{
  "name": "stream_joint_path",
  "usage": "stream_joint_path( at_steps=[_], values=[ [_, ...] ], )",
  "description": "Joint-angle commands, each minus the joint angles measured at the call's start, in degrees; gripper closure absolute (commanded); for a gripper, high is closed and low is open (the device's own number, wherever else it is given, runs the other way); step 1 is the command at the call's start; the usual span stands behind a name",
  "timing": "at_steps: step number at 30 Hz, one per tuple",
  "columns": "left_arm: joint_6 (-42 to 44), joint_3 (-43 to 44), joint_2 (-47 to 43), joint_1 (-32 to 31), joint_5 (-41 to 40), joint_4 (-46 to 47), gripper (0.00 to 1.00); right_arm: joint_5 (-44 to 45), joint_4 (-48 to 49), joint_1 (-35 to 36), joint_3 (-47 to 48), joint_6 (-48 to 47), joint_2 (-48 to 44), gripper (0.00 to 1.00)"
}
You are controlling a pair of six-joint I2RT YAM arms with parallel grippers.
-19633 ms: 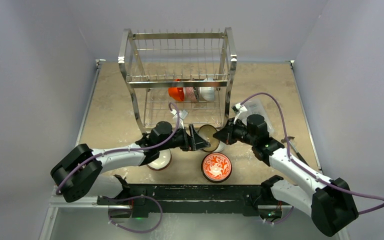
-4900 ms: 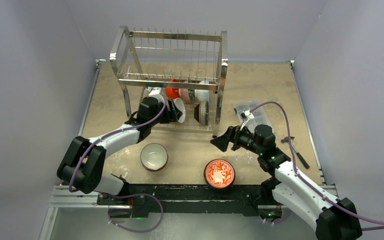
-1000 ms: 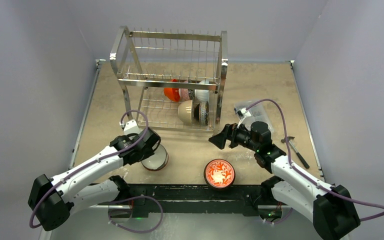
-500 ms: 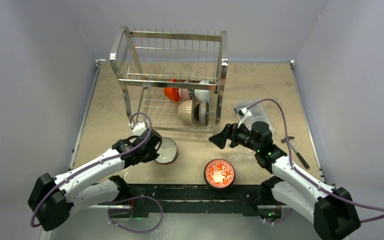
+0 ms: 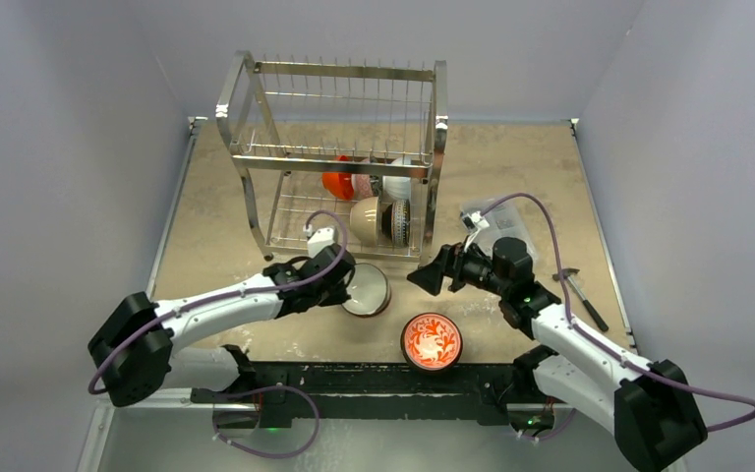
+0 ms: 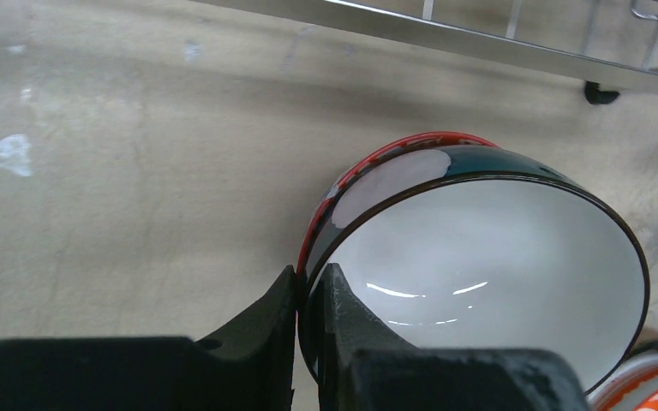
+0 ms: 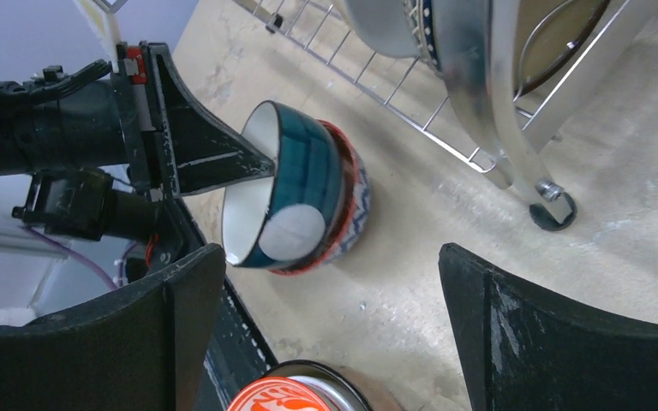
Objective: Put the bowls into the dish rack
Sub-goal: Move the bowl to the center of the board, then pick up the bowl from the center of the board.
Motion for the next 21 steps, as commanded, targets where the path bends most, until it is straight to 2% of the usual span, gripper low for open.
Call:
stream_joint_path(
  at_steps=[1, 6, 13, 16, 21],
  values=[
    [1.4, 5.5, 3.7, -4.7, -0.4, 6.2, 1.0, -5.6, 5.2, 0.3, 0.6, 1.2, 2.2, 0.05],
    [1.9, 9.2, 8.1, -8.7, -3.4, 5.8, 1.0, -6.5, 7.0, 2.2, 0.3, 1.5, 5.7, 0.08],
    [3.0, 15.6, 11.7, -12.1, -7.6, 0.9, 1.0, -2.0, 5.7, 5.7, 1.4, 0.7, 7.9, 0.16],
    [3.1, 15.9, 11.8, -13.2, -8.3, 2.4, 1.0, -0.7, 5.3, 6.5, 2.1, 0.1, 9.6, 0.27],
    [3.4, 16.6, 12.6, -13.8, -8.6, 2.8, 1.0, 4.3, 2.7, 9.1, 2.7, -1.0, 9.6, 0.36]
  ],
)
